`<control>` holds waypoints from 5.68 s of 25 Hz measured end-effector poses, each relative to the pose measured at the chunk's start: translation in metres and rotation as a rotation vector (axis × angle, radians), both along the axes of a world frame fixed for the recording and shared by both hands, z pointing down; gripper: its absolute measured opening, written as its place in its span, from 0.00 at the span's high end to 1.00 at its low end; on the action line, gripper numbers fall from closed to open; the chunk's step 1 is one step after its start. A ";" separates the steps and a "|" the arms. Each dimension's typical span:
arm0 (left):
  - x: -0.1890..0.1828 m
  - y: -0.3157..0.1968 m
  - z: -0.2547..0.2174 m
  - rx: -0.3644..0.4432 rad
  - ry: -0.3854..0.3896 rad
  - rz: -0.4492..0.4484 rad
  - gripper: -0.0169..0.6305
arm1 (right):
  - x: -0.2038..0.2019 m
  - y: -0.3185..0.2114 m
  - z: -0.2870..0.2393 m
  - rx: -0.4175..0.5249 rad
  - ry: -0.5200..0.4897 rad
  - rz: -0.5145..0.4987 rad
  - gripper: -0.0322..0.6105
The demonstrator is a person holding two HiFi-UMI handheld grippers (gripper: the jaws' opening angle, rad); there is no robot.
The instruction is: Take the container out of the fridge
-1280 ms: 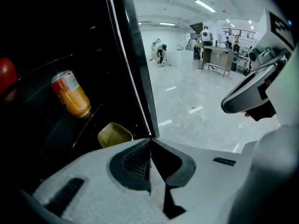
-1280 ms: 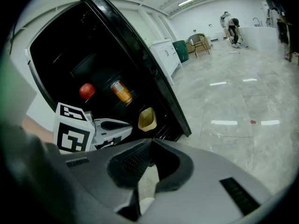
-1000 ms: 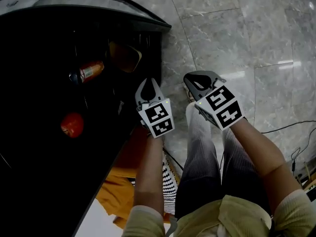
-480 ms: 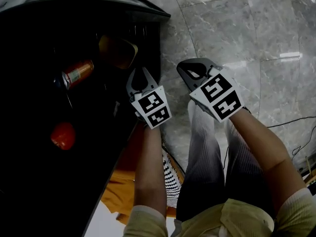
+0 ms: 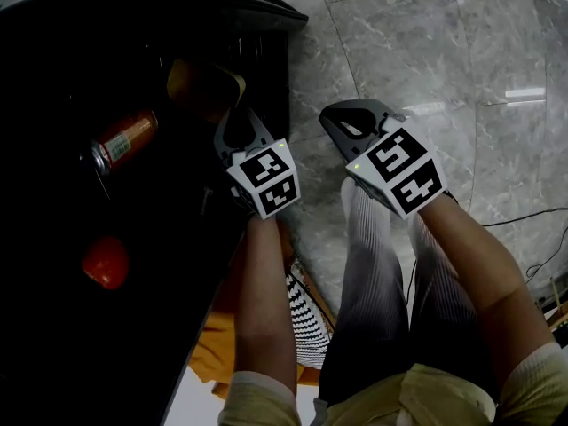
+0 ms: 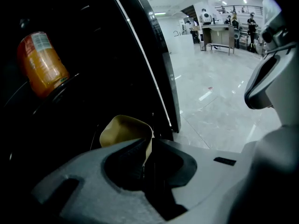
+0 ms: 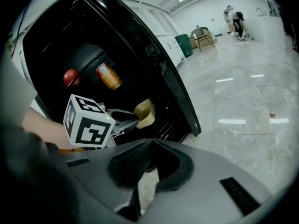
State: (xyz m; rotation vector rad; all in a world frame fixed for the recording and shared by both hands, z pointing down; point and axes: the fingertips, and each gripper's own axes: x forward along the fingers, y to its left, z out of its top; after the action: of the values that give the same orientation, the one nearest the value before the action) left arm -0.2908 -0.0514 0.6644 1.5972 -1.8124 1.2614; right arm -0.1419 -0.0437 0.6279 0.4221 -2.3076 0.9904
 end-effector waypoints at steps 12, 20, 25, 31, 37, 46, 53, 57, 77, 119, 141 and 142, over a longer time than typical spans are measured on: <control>-0.013 0.003 0.028 -0.073 0.001 0.081 0.81 | 0.007 -0.006 0.027 -0.028 0.033 0.023 0.90; -0.017 -0.003 0.045 -0.102 -0.052 0.169 0.79 | 0.004 -0.012 0.044 -0.032 0.048 0.027 0.90; -0.023 -0.008 0.050 -0.117 -0.031 0.133 0.79 | 0.003 -0.009 0.050 -0.044 0.047 0.030 0.90; -0.021 -0.008 0.056 -0.162 -0.017 0.169 0.88 | 0.003 -0.003 0.052 -0.052 0.046 0.024 0.90; -0.013 -0.005 0.056 -0.193 -0.005 0.197 0.93 | 0.007 -0.004 0.049 -0.049 0.048 0.030 0.90; 0.013 0.001 0.038 -0.211 0.036 0.228 0.93 | 0.021 -0.010 0.024 -0.040 0.043 0.054 0.90; 0.042 0.007 0.016 -0.239 0.059 0.304 0.93 | 0.035 -0.012 -0.003 -0.026 0.044 0.068 0.90; 0.056 0.020 0.005 -0.259 0.075 0.331 0.93 | 0.041 -0.010 -0.024 -0.029 0.032 0.102 0.90; 0.128 0.052 -0.066 -0.264 0.147 0.422 0.93 | 0.081 -0.005 -0.108 0.015 0.046 0.164 0.90; 0.198 0.100 -0.276 -0.219 0.177 0.463 0.93 | 0.120 0.021 -0.298 0.140 0.002 0.049 0.90; 0.225 0.126 -0.356 -0.163 0.130 0.474 0.93 | 0.126 0.036 -0.390 0.269 -0.112 -0.013 0.90; 0.225 0.129 -0.358 -0.163 0.124 0.474 0.93 | 0.127 0.037 -0.392 0.275 -0.116 -0.015 0.91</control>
State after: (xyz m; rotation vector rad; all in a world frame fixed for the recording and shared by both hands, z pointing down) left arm -0.0656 0.0773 0.3060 2.0287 -1.2592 1.4237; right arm -0.0154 -0.0064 0.2356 0.4673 -2.5586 0.7078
